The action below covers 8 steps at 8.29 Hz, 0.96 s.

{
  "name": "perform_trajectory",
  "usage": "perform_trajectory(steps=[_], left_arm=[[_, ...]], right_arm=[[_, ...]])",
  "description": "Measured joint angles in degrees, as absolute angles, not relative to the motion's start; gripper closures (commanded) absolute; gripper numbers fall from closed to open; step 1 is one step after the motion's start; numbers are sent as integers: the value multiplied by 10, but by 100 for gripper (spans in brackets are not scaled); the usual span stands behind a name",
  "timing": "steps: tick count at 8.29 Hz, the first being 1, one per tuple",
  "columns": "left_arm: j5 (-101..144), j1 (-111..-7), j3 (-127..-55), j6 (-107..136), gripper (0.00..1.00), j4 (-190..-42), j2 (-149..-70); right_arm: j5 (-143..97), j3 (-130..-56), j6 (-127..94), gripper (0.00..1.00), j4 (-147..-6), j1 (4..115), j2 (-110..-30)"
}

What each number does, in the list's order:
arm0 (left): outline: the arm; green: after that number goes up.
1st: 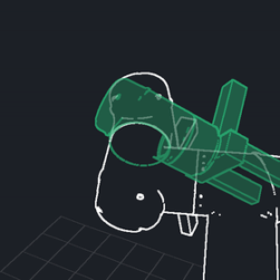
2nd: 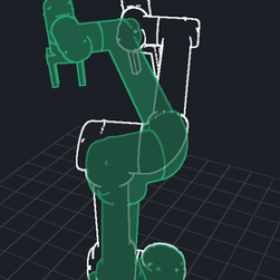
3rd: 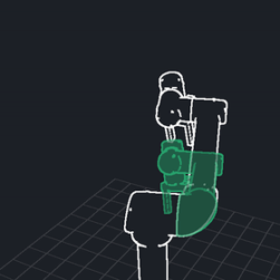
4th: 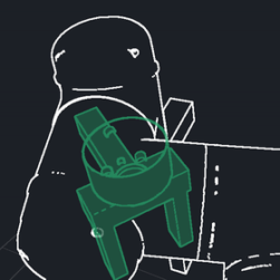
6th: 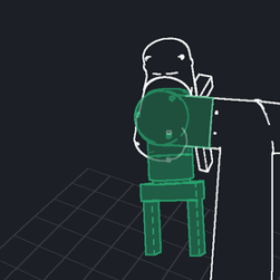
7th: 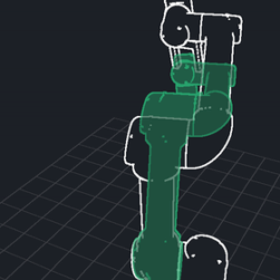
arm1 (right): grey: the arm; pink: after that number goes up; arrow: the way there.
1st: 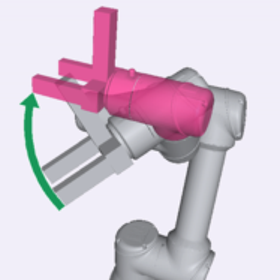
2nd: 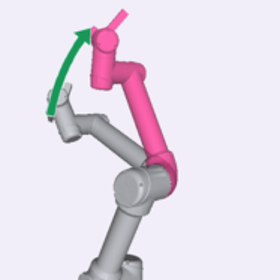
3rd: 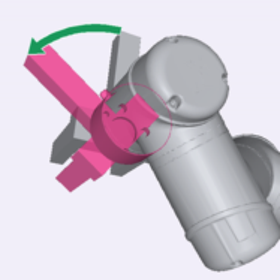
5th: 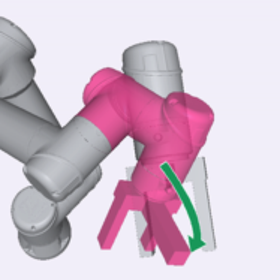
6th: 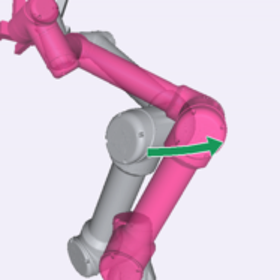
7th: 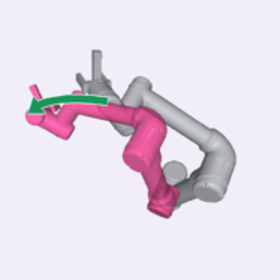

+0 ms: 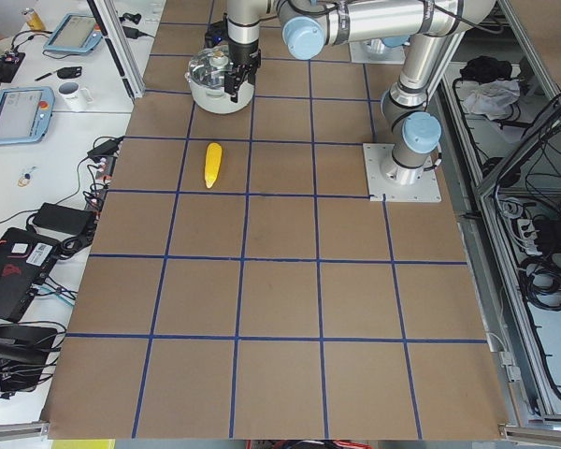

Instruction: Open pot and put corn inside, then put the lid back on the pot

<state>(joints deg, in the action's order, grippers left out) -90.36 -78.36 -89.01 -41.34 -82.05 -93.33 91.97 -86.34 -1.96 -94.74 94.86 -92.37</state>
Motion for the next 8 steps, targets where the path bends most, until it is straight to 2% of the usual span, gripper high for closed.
perform_trajectory(steps=[8], left_arm=[[-895, -758, -892, -947, 0, -650, -1089]], right_arm=[[922, -863, -32, 0, -948, 951, -908]])
